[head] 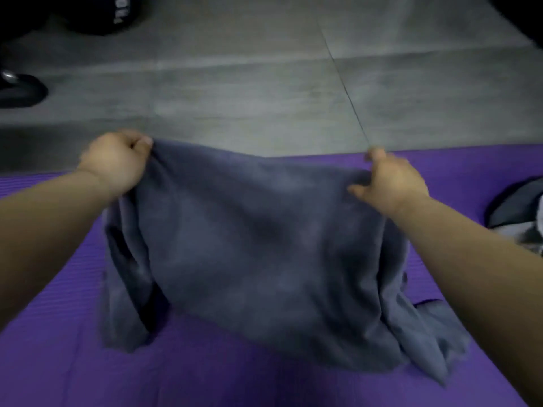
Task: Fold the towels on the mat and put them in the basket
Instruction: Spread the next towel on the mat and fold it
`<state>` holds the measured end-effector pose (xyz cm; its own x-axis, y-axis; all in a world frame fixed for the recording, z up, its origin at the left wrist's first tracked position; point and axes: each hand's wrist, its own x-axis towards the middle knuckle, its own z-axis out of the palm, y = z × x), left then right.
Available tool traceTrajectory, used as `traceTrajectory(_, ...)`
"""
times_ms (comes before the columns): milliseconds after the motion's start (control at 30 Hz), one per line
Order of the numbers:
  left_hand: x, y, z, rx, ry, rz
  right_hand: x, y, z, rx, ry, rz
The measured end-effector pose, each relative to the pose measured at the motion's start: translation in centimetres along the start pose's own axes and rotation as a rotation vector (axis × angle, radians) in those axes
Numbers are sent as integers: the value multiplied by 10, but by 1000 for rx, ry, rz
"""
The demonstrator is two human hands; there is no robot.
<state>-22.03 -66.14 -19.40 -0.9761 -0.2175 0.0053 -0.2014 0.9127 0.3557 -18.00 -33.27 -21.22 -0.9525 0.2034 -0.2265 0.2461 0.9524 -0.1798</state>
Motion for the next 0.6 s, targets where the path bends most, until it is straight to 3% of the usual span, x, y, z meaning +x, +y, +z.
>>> traceTrajectory(100, -9, -6, 70, 165, 23, 20, 0, 31, 52, -27, 85, 14)
traceTrajectory(167, -43, -14, 115, 176, -51, 322, -20, 72, 84, -21, -12, 164)
traceTrajectory(267, -119, -26, 154, 251, -340, 701, -67, 119, 112, 100, -315, 415)
traceTrajectory(400, -173, -43, 177, 388, -643, 916, -91, 130, 132, 250, -191, 432)
traceTrajectory(467, -170, -45, 183, 366, -619, 973, -99, 123, 145, 289, -162, 346)
traceTrajectory(600, -154, -32, 176, 205, -396, 1036, -90, 127, 138, 274, -246, 284)
